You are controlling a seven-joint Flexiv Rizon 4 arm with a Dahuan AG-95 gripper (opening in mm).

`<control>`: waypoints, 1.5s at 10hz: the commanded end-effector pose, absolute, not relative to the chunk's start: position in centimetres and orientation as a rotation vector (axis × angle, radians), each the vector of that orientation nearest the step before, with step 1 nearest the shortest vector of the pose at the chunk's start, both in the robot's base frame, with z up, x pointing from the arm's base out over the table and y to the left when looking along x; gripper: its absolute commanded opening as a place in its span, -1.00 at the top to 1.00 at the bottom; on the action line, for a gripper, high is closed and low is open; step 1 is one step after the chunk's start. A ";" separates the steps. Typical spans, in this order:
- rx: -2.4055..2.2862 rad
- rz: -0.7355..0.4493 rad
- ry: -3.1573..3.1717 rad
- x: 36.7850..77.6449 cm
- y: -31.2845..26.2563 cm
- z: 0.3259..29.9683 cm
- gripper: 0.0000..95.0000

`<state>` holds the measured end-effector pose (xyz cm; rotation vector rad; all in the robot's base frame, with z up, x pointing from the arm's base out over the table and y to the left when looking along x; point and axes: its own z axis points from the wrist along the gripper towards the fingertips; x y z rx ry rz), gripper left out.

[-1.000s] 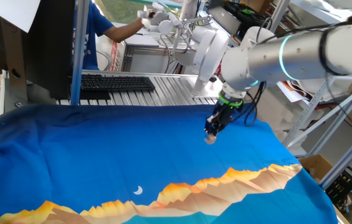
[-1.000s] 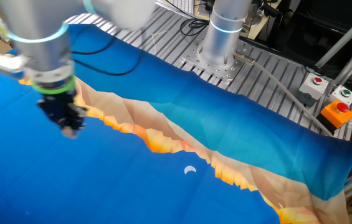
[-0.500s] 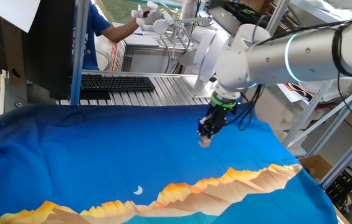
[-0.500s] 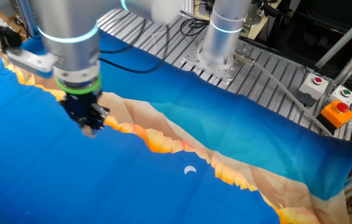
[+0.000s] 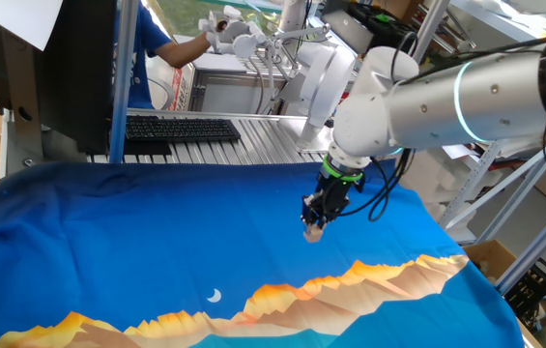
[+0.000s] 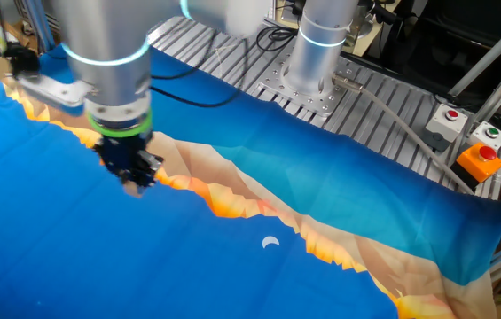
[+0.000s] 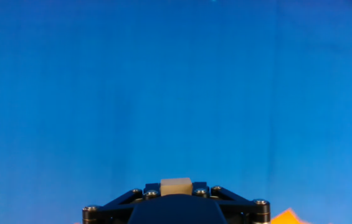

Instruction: Pick up the small block on the left and move it to the right

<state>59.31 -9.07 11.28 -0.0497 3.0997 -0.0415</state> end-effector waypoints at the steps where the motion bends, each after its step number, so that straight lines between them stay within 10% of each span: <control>1: -0.047 -0.055 3.099 59.3 -9.1 11.3 1.00; 2: -0.009 -0.080 3.092 59.2 -9.1 11.3 1.00; 3: 0.043 -0.091 3.089 59.2 -9.1 11.3 0.60; 4: 0.093 -0.074 3.089 59.2 -9.0 11.3 -0.20; 5: 0.118 -0.079 3.090 59.2 -9.0 11.3 -0.20; 7: 0.173 -0.077 3.090 59.0 -8.8 11.4 -1.00; 15: 0.199 -0.043 3.102 59.0 -8.7 11.4 -0.60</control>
